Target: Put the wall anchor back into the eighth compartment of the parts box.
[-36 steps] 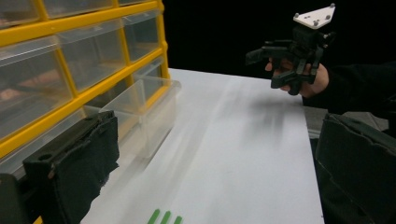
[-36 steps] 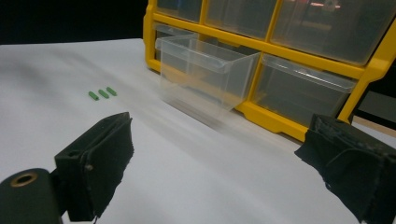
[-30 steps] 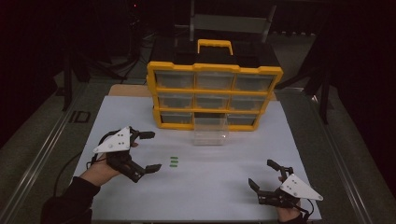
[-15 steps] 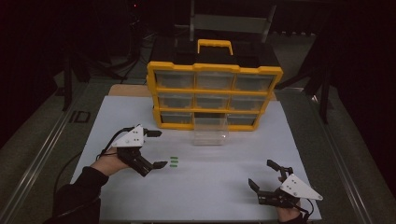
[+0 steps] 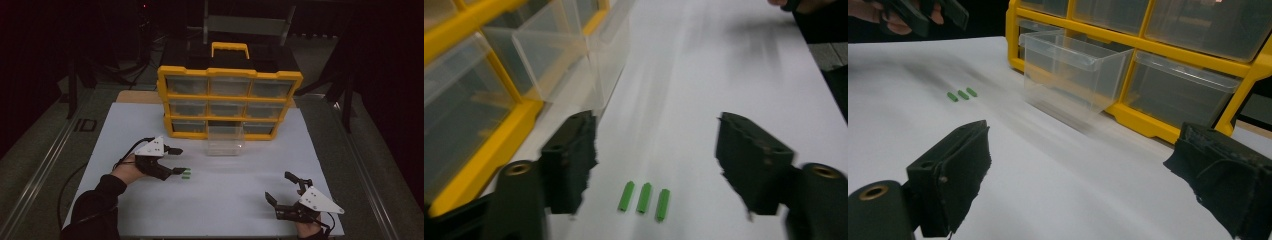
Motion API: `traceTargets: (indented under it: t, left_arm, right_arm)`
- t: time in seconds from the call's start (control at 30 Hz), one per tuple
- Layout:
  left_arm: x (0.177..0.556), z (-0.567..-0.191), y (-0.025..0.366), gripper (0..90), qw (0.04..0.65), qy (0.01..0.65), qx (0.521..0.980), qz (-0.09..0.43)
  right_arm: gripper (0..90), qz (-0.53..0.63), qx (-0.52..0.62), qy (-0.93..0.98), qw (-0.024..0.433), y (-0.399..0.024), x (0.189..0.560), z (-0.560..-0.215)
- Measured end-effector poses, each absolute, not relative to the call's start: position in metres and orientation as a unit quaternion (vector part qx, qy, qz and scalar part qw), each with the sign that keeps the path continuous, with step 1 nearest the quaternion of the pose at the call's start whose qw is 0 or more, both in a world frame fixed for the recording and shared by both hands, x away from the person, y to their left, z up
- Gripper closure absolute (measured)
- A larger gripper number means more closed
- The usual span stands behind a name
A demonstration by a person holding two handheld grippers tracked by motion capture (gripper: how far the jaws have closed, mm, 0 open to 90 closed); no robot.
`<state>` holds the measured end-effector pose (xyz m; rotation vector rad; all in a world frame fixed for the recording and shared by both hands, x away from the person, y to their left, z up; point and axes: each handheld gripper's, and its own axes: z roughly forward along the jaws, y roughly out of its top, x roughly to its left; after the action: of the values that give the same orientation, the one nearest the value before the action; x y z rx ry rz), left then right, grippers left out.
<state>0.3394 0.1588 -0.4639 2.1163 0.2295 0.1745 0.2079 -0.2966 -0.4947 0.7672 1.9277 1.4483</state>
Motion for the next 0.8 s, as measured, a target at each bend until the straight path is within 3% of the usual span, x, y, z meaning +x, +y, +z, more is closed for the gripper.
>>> traceTargets:
  t: [0.17,0.8]
  left_arm:
    - [0.346,-0.475,0.153,44.5,0.469,0.099,0.875,0.064]
    - [0.369,-0.513,0.140,63.0,0.405,0.119,0.906,0.034]
  right_arm:
    - [8.0,0.545,0.289,0.728,0.298,-0.297,0.209,-0.496]
    - [8.0,0.544,0.288,0.731,0.295,-0.297,0.209,-0.496]
